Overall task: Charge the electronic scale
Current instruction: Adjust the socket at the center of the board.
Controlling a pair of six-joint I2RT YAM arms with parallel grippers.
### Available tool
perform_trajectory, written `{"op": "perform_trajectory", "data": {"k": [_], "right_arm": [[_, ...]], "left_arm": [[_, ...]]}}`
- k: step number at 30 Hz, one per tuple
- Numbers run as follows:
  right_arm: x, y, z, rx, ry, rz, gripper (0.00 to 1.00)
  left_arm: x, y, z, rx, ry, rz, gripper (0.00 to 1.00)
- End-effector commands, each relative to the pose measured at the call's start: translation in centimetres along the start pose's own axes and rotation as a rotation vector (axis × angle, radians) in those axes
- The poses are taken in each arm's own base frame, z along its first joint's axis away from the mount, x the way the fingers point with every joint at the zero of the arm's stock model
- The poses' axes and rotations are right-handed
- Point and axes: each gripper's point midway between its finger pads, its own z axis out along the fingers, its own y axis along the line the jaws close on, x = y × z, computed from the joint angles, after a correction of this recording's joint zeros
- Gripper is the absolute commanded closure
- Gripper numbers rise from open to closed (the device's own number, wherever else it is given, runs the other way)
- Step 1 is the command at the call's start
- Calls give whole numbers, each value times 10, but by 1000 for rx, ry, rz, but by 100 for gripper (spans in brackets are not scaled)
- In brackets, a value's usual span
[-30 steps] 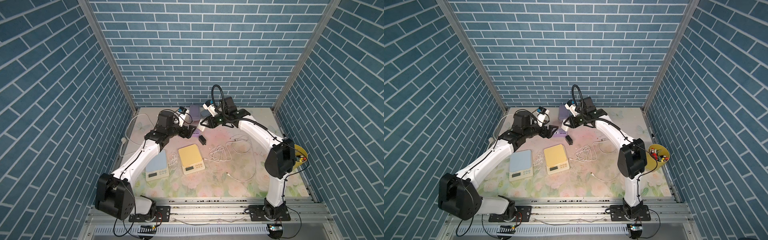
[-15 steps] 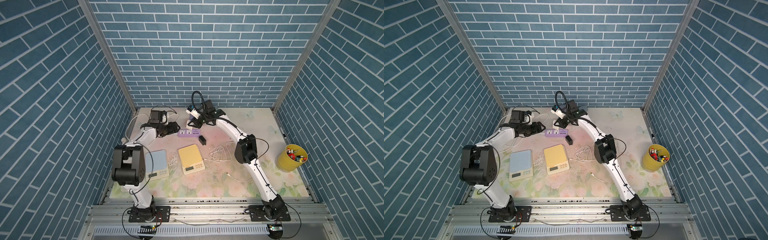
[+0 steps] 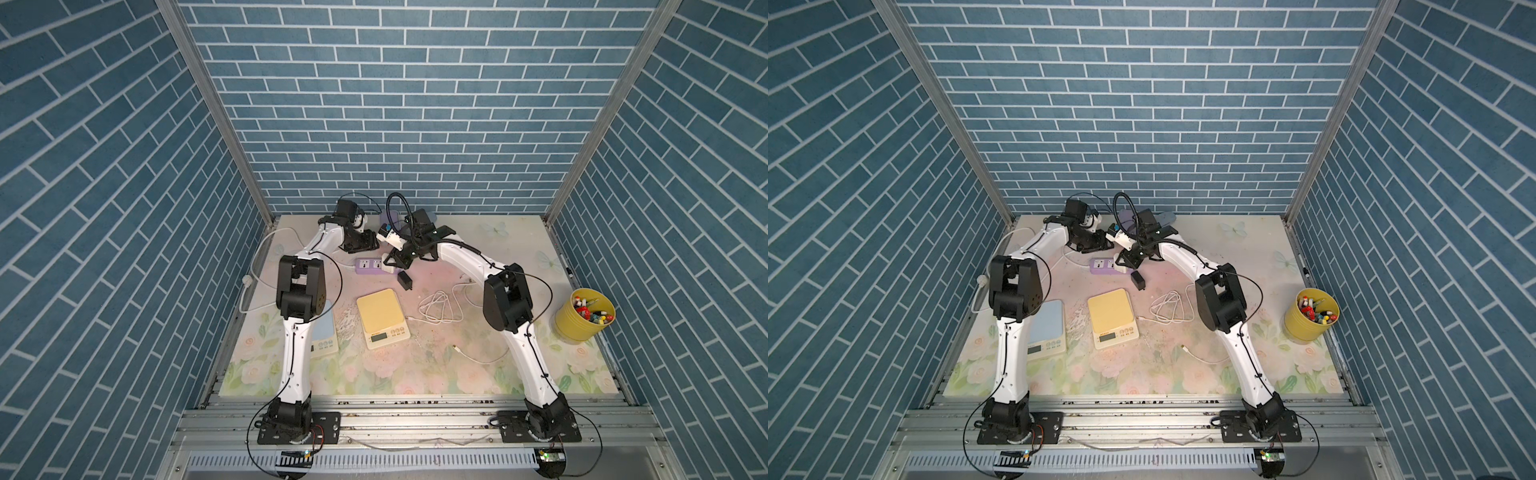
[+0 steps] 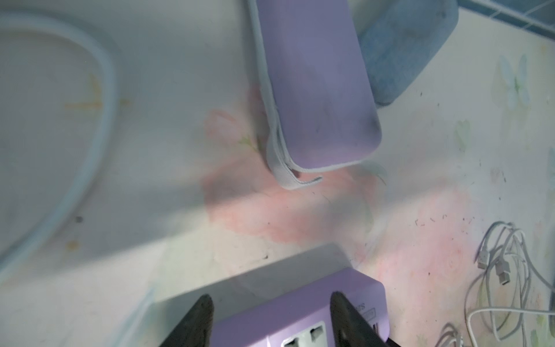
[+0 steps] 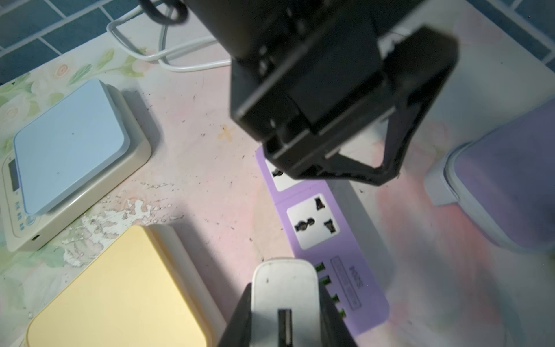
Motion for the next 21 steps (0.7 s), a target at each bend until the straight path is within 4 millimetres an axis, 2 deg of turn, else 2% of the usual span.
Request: {"op": "perform_trajectory", "data": {"k": [1,4,8,9,10,14,15,16,18,21], "right_arm": [[-30,3,-31,62,-92,-122,100],[-32,8,-41,66,-105,-128,100],[-30,16,-36,51,-95,-136,100],[-40,20,-46,61,-112,-157,100],[-40,23,-45,61,-110,-166,100],[-46,36,-38,49,-104,-208,100],[-41,36,-25,36,-89,-206,100],[-41,38,-20,31,-88,-209,100],[-47,43,-12,22,-98,-224,100],[-57,50,5,10,-114,-251,100]], "left_arm": [[32,-7,11,13,124,11,37],[49,-17,13,22,160,38,37],[67,-23,8,24,181,52,37],[68,-23,5,20,174,54,37],[69,-22,2,12,168,57,36],[52,-16,-25,-11,98,42,30],[45,-13,-35,-6,67,25,29],[41,-11,-43,1,42,10,29],[30,-3,-62,1,-14,-24,28],[25,12,-83,4,-63,-81,28]]}}
